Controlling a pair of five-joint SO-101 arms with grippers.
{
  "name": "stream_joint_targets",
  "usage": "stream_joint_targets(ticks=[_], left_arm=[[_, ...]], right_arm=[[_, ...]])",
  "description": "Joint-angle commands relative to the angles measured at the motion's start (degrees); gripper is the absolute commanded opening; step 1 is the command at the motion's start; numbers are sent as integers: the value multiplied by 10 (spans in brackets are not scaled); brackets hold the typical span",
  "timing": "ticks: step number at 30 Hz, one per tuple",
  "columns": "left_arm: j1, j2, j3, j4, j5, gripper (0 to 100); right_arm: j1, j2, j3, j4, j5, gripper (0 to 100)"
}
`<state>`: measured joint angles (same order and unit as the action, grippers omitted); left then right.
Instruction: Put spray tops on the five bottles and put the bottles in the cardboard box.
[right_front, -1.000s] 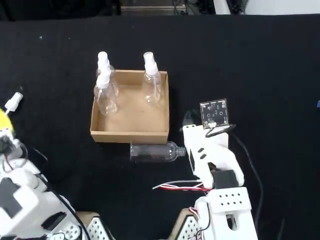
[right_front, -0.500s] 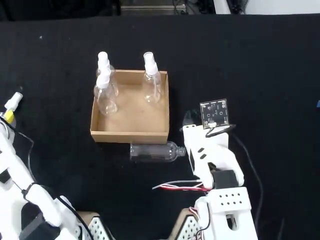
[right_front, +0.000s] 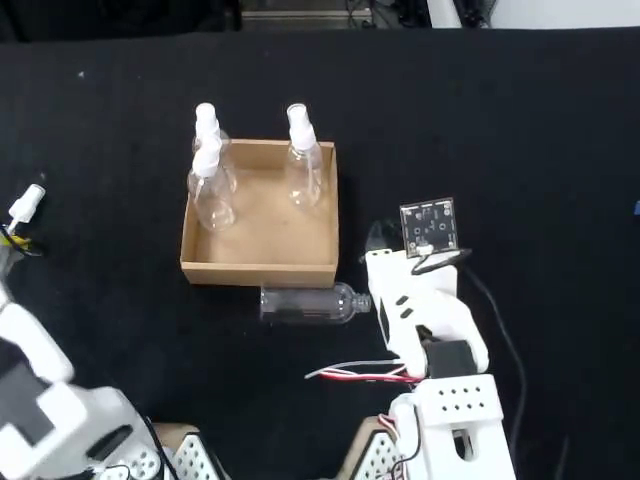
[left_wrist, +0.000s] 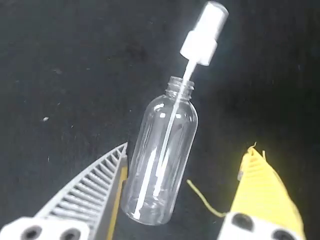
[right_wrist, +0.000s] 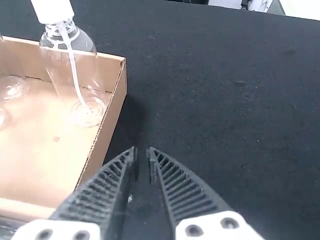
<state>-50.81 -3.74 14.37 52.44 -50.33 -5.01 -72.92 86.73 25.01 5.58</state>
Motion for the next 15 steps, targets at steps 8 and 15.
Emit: stream_joint_targets(ticks=[8, 15], left_arm=[[-3, 234, -327, 145, -138, 321], [-7, 364, -488, 232, -183, 321]], right_arm=[[-5, -17, -3, -10, 0, 15], [-5, -17, -3, -10, 0, 15]])
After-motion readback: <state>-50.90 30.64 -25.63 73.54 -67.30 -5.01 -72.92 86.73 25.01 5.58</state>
